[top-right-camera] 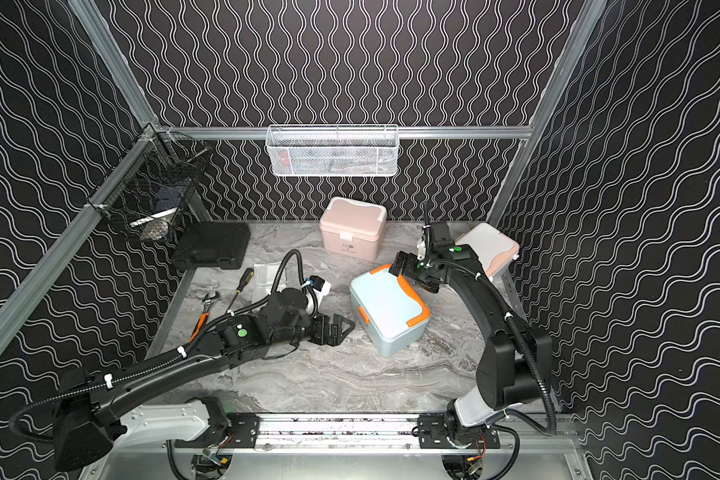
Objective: Open first aid kits and take out gauze
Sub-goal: Move the first aid kit to the center of the board.
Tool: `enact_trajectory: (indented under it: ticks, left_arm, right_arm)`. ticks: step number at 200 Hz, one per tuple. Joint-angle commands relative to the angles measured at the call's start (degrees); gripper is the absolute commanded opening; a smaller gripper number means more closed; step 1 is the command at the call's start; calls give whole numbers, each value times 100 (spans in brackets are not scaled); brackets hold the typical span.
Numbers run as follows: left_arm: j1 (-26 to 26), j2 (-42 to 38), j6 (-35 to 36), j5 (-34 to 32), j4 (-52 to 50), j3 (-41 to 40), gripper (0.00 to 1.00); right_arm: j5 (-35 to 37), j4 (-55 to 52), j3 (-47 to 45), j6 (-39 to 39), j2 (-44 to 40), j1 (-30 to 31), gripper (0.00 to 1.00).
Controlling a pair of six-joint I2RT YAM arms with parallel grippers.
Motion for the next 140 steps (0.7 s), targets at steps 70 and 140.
enact_trajectory:
  ticks: [70,140]
  left_arm:
    - [771,696,-298,1205,996,-29,99]
    - [1305,-3,-342,1390,905,-688,99]
  right_arm:
    - [-105,-26,633,-204,1031,49,100]
    - [38,-27,-594,-75,64,820,100]
